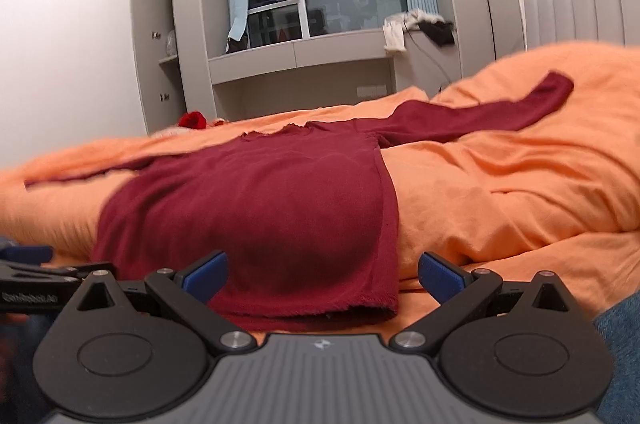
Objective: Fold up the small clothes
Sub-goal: 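Reach the right gripper to a sleeve cuff and close on it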
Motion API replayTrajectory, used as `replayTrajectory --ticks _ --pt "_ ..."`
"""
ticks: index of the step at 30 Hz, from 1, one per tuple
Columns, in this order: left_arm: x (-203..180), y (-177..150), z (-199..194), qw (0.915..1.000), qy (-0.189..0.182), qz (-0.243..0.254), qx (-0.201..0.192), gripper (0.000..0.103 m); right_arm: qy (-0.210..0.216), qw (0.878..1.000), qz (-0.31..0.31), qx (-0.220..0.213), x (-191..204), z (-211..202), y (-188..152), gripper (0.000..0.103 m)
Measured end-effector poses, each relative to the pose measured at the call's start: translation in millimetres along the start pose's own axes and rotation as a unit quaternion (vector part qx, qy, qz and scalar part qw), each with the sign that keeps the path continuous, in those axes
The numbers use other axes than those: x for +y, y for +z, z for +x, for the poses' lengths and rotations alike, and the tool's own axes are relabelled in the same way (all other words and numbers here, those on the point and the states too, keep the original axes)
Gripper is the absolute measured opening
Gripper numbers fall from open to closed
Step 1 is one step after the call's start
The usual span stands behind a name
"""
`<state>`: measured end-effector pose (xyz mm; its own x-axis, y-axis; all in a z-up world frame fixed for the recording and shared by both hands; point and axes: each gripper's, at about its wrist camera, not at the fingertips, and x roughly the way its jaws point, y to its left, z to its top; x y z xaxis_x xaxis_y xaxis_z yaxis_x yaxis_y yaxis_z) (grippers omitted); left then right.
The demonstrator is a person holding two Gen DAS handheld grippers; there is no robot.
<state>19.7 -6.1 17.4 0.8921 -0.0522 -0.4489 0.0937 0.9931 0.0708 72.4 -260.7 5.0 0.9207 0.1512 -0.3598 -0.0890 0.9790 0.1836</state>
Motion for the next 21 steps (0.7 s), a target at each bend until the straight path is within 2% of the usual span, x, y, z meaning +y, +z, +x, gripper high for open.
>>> replayTrajectory --ticks 2,4,7,10,12,15,19,21 --pt "-3 15 5 0.9999 -0.013 0.001 -0.002 0.102 0.014 1.000 0.020 0.012 -7 5 12 0.103" --pt "-8 30 12 0.9996 -0.028 0.001 -0.003 0.102 0.015 0.999 0.014 0.029 -11 14 21 0.103" --pt "-17 52 31 0.9986 -0.053 0.009 0.000 0.102 -0.009 0.999 -0.020 0.031 -19 32 36 0.103" --pt "-27 73 54 0.9973 -0.065 0.033 0.003 0.102 -0.043 0.999 -0.030 0.012 -40 47 58 0.103" --pt "-29 85 67 0.9966 -0.063 0.050 -0.017 0.102 -0.078 0.997 -0.002 -0.011 -60 54 75 0.103" --pt "-24 104 86 0.9960 -0.040 0.056 -0.057 0.102 -0.109 0.990 0.072 -0.043 -103 66 104 0.103" --pt "-10 135 127 0.9979 -0.011 0.029 -0.057 0.103 -0.152 0.971 0.158 -0.093 -165 91 141 0.103" --pt "-6 149 147 0.9984 -0.003 0.020 -0.053 0.102 -0.174 0.965 0.168 -0.104 -193 110 157 0.103"
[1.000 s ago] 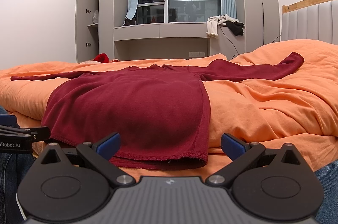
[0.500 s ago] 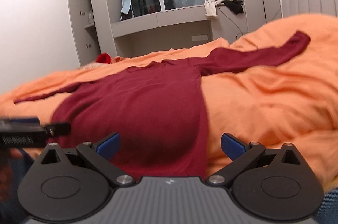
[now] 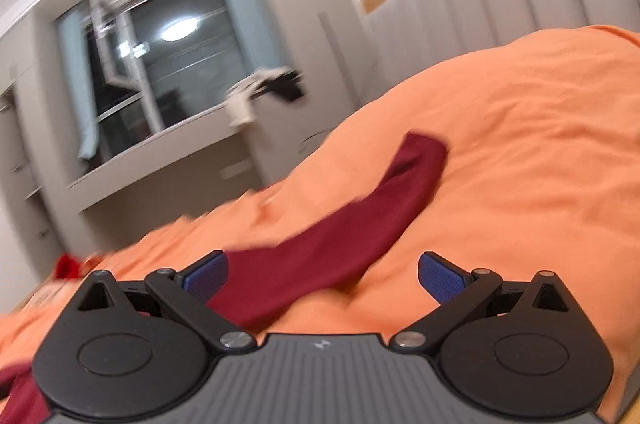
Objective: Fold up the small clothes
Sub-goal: 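Reach the right gripper to a sleeve cuff and close on it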
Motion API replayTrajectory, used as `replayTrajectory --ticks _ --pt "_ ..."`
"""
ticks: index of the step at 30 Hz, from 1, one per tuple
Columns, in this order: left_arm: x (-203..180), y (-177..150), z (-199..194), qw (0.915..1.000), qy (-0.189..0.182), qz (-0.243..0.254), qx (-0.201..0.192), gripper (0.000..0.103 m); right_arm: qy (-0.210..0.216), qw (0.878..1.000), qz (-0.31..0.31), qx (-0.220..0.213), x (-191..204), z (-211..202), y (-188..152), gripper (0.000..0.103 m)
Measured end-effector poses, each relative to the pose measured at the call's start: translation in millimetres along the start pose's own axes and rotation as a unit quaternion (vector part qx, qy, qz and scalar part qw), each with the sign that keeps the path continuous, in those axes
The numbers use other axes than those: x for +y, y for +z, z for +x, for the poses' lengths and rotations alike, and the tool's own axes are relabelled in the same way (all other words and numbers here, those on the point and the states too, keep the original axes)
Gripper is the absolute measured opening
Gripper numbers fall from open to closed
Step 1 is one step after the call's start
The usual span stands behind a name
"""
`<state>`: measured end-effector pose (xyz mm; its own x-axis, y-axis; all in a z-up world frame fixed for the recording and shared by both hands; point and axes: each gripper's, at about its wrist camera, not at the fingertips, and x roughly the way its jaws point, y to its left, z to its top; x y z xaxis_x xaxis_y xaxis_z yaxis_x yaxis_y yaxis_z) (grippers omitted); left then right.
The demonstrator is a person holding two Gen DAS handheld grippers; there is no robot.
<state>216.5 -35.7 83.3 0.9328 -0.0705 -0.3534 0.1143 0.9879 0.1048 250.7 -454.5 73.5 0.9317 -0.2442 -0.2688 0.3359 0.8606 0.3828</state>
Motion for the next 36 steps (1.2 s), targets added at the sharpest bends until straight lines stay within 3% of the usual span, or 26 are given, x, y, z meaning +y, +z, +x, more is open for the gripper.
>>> replayTrajectory --ticks 5,9,12,17,20,24,26,27,28,32,36 --pt "-4 18 54 0.9998 0.000 0.015 0.010 0.103 -0.056 0.997 -0.038 0.024 -18 74 19 0.103" --pt "2 3 80 0.9995 -0.026 0.003 0.016 0.103 -0.119 0.990 -0.059 0.057 -26 116 12 0.103" --pt "9 -9 93 0.9981 -0.033 -0.011 0.052 0.102 -0.118 0.990 -0.047 0.065 -32 131 7 0.103" --pt "15 -18 99 0.9961 -0.041 -0.025 0.074 0.102 -0.081 0.996 -0.013 0.045 -50 146 10 0.103" --pt "9 -23 101 0.9954 -0.043 -0.012 0.085 0.103 -0.088 0.996 0.014 0.028 -57 155 14 0.098" --pt "5 -26 100 0.9958 -0.040 0.001 0.082 0.103 -0.106 0.993 0.047 -0.005 -67 171 21 0.076" --pt "5 -27 99 0.9959 -0.040 0.002 0.081 0.103 -0.112 0.991 0.066 -0.018 -73 180 23 0.049" --pt "5 -27 99 0.9960 -0.040 0.002 0.081 0.103 -0.117 0.990 0.077 -0.020 -76 183 24 0.020" --pt "5 -26 99 0.9960 -0.040 0.002 0.080 0.103 -0.122 0.988 0.092 -0.017 -80 184 25 0.009" --pt "7 -27 97 0.9964 -0.031 -0.008 0.079 0.103 -0.116 0.981 0.157 -0.021 -90 180 30 0.007" --pt "10 -27 99 0.9953 -0.028 -0.027 0.089 0.102 -0.108 0.984 0.134 -0.055 -80 165 41 0.007"
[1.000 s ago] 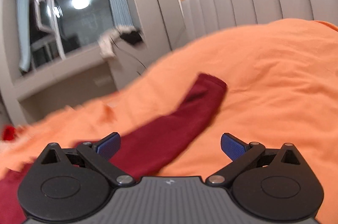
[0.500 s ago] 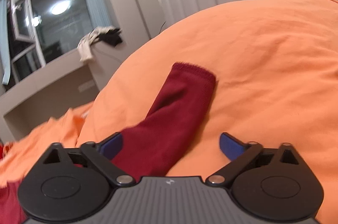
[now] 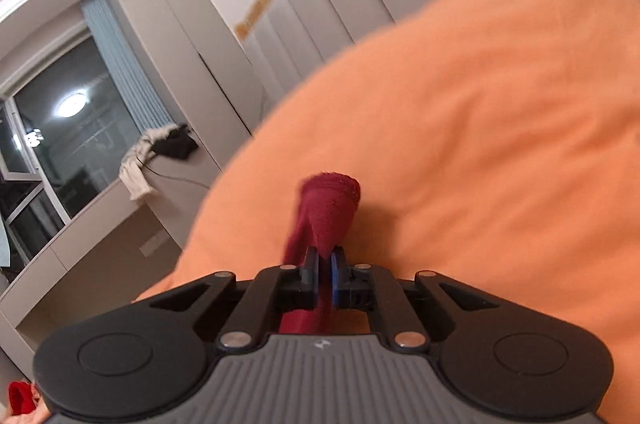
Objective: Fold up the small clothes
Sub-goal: 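Reach the right gripper to a sleeve cuff and close on it, then lift the cuff with the right gripper, lay sleeve across shirt body, open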
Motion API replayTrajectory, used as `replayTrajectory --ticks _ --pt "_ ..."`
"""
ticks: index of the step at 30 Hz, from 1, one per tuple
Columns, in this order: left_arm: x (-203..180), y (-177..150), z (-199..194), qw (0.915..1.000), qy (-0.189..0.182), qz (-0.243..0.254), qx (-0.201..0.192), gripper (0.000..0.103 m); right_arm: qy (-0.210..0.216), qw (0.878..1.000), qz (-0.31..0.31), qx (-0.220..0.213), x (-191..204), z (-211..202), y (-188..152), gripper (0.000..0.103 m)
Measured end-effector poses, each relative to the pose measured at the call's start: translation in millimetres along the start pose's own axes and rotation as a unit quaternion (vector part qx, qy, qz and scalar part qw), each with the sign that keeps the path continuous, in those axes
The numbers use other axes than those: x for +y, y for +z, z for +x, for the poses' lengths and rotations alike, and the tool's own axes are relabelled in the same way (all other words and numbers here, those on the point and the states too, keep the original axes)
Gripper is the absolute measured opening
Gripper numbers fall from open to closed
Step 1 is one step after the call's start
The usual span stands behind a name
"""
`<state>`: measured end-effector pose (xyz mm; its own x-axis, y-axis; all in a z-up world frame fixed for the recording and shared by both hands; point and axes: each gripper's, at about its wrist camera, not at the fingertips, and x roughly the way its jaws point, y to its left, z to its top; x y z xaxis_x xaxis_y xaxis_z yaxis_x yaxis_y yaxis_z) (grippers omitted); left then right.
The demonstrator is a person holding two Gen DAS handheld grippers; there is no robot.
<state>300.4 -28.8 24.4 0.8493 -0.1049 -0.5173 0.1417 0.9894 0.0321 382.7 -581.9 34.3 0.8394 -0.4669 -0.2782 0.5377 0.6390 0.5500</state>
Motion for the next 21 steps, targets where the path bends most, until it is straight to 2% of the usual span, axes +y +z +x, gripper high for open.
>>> replayTrajectory --ticks 3,8,11,14,17,18,19,21 --pt "2 0 0 1.0000 0.003 -0.009 0.002 0.103 -0.007 1.000 -0.006 -0.006 2 -4 4 0.007" --pt "1 1 2 0.9999 0.008 -0.009 0.003 0.102 -0.048 0.998 0.034 0.036 -13 10 -2 0.007" --pt "1 1 2 0.9999 0.008 -0.011 0.003 0.103 -0.041 0.997 0.056 0.042 -19 10 3 0.007" --pt "1 0 3 0.9999 0.007 -0.010 0.005 0.102 -0.031 0.998 0.038 0.043 -13 9 5 0.007" --pt "-1 0 3 0.9999 0.008 -0.006 0.005 0.103 -0.031 0.997 0.041 0.058 -14 13 -2 0.018" --pt "-1 -1 3 0.9999 0.009 -0.004 0.005 0.103 -0.035 0.996 0.043 0.064 -17 17 -4 0.032" --pt "-2 -1 3 0.9999 0.009 -0.003 0.005 0.102 -0.038 0.996 0.045 0.067 -18 19 -6 0.039" --pt "-2 0 4 0.9999 0.009 -0.003 0.005 0.102 -0.034 0.996 0.054 0.064 -22 26 -6 0.039"
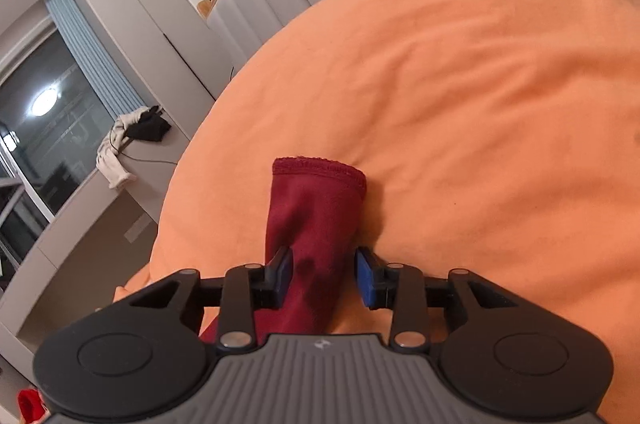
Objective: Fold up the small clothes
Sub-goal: 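Lift the cuff with the right gripper, lay sleeve across shirt body, open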
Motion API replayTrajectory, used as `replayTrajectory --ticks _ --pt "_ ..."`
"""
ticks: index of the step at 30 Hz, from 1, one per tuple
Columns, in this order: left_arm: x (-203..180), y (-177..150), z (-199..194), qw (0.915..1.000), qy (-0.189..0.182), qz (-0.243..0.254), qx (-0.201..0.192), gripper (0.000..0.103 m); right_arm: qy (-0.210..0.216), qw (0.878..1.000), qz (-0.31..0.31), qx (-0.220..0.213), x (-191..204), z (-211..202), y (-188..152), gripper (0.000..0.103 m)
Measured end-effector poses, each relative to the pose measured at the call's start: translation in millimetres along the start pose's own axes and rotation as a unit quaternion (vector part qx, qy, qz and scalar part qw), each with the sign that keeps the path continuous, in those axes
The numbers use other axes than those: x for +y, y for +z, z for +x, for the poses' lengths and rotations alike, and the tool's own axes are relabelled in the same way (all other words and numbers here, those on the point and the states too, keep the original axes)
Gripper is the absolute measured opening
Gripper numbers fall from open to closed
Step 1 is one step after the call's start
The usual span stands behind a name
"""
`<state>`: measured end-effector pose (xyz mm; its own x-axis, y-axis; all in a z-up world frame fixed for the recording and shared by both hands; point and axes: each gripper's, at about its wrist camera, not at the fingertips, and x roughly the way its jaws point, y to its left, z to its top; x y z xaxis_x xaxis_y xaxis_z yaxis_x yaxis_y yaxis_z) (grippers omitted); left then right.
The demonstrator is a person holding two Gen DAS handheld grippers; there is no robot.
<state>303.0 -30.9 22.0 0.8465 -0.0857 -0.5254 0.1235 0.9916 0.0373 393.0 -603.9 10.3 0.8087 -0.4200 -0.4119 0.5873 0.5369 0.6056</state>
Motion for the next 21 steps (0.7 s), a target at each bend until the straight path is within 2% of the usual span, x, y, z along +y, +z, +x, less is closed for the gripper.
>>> replayTrajectory --ticks 3,5,6,8,11,17,21 --pt "0 0 0 1.0000 -0.001 -0.003 0.001 0.103 0.017 1.000 -0.002 -0.012 0 0 0 0.039" --pt "1 1 1 1.0000 -0.001 -0.005 0.003 0.102 0.029 0.999 -0.015 -0.019 2 -3 -2 0.022" --pt "3 2 0 1.0000 0.001 -0.008 0.001 0.102 0.030 0.999 -0.028 -0.023 6 -3 -3 0.009" --pt "8 7 -4 0.9995 0.012 -0.025 -0.013 0.102 0.035 0.997 -0.064 -0.034 24 -6 -7 0.008" --pt "18 18 -10 0.9978 0.043 -0.038 -0.035 0.102 0.073 0.988 -0.128 -0.050 61 -18 -17 0.007" --pt "44 35 -20 0.9907 0.102 -0.060 -0.067 0.102 0.158 0.955 -0.244 -0.060 151 -50 -56 0.007" --pt "70 44 -26 0.9840 0.132 -0.098 -0.069 0.102 0.218 0.933 -0.283 -0.051 202 -73 -83 0.007"
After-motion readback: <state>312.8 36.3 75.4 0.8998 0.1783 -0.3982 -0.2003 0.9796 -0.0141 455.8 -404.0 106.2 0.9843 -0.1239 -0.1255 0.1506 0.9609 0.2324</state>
